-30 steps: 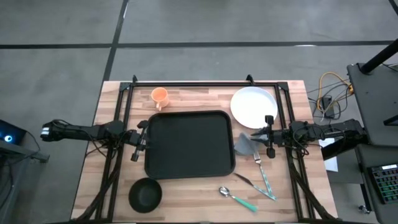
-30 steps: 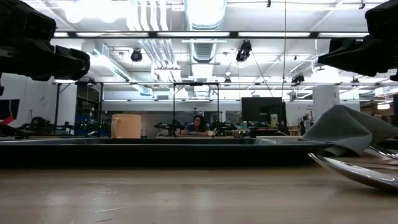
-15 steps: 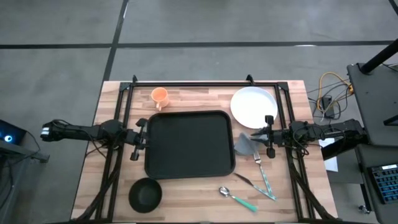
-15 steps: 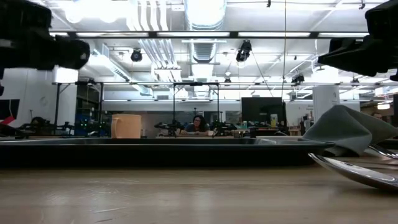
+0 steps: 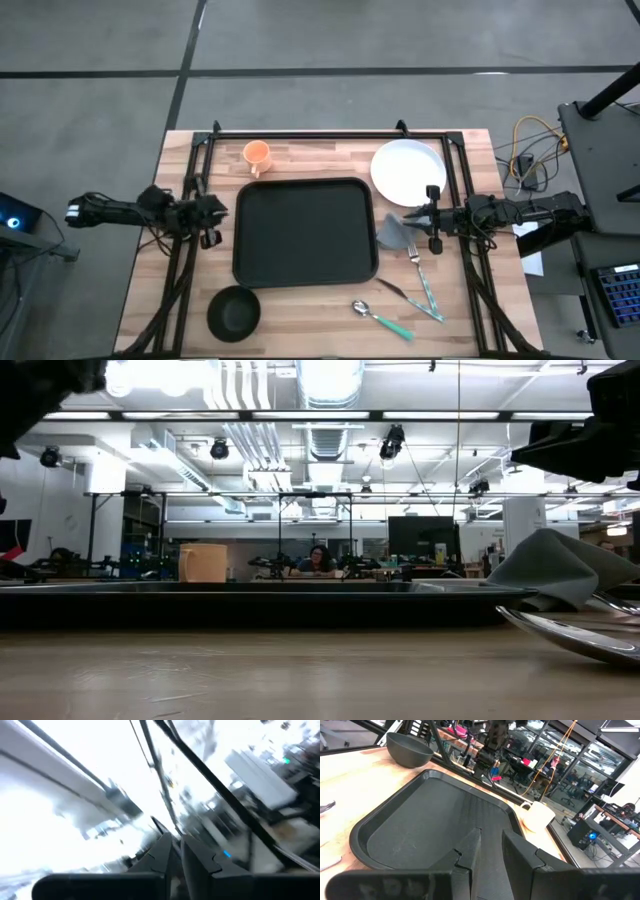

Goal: Set up tray
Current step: Put the orange cup on the black tray

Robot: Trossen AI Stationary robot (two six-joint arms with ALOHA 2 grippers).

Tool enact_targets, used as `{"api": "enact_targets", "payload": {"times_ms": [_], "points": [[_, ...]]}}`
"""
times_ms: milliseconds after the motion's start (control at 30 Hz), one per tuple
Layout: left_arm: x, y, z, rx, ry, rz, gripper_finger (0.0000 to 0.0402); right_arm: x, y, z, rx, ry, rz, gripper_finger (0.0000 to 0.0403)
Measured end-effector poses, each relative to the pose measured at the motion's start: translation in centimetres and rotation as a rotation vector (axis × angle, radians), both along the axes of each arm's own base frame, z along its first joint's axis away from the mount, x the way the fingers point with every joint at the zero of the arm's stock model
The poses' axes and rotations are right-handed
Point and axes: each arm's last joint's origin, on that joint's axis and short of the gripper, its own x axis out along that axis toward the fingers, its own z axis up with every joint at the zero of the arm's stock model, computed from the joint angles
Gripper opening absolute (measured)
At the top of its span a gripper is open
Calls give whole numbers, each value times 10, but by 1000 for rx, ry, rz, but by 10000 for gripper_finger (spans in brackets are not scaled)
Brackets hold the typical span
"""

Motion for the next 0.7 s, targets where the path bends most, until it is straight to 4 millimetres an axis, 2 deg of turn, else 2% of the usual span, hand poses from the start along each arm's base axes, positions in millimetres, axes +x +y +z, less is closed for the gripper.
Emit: {"api": "enact_targets", "payload": {"times_ms": [133,300,433,700], "points": [[-4,3,14,-47,-63,93,22,0,0,0,0,0,0,68],[-1,11,34,-176,-68,356,22,0,0,0,0,0,0,68],[2,15,52,-343,-73,406,22,0,0,0,0,0,0,68],[28,15,43,-442,110,381,22,0,0,0,0,0,0,68]]}}
